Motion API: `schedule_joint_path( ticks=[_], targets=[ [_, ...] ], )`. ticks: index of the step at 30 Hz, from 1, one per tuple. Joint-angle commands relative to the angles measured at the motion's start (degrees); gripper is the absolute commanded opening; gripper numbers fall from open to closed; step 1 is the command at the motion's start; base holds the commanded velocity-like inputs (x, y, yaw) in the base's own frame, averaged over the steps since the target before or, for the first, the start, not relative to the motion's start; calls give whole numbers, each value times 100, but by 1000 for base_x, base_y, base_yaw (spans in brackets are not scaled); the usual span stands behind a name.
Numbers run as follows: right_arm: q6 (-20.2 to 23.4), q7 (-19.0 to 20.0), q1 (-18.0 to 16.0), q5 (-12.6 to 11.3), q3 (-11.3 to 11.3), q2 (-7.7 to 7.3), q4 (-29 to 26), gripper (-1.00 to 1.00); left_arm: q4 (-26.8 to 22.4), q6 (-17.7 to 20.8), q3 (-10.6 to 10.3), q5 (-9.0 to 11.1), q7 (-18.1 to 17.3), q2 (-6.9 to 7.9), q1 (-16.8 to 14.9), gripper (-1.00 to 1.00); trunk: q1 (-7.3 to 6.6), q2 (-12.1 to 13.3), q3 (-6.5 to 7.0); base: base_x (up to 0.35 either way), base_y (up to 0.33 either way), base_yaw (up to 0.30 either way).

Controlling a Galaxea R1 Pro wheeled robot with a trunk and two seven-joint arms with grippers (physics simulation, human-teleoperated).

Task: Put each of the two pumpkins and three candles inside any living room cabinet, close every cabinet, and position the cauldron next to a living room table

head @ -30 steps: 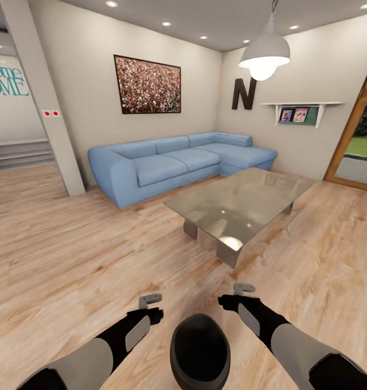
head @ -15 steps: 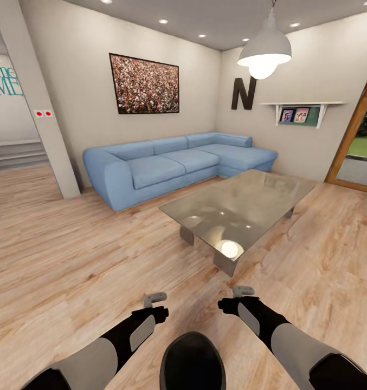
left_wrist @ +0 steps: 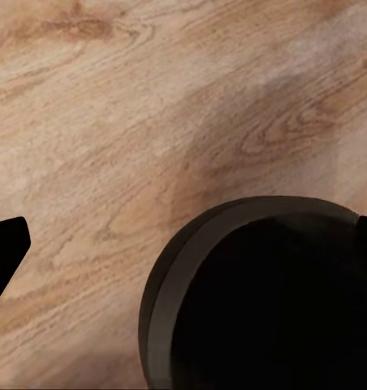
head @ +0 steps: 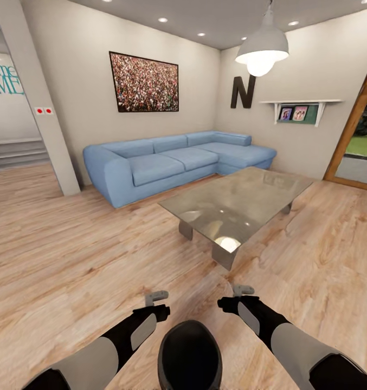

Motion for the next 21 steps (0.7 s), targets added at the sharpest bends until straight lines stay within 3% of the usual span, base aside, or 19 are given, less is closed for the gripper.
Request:
schedule_joint_path(
  ticks=[1, 10, 21],
  targets=[
    [23, -42, -3, -47, 36, -3, -12, 100, -12, 15, -46, 36, 45, 4, -5, 100, 20, -44, -24, -69, -28, 0],
    [15, -35, -5, -39, 48, 0, -12, 100, -12, 15, -46, 31, 45, 4, -5, 100, 218, -405, -181, -14, -6, -11],
    [17, -33, -3, -34, 55, 5, -12, 100, -8, 20, -47, 45, 45, 4, -5, 100, 460, -847, -316, 0, 0, -166]
  ],
)
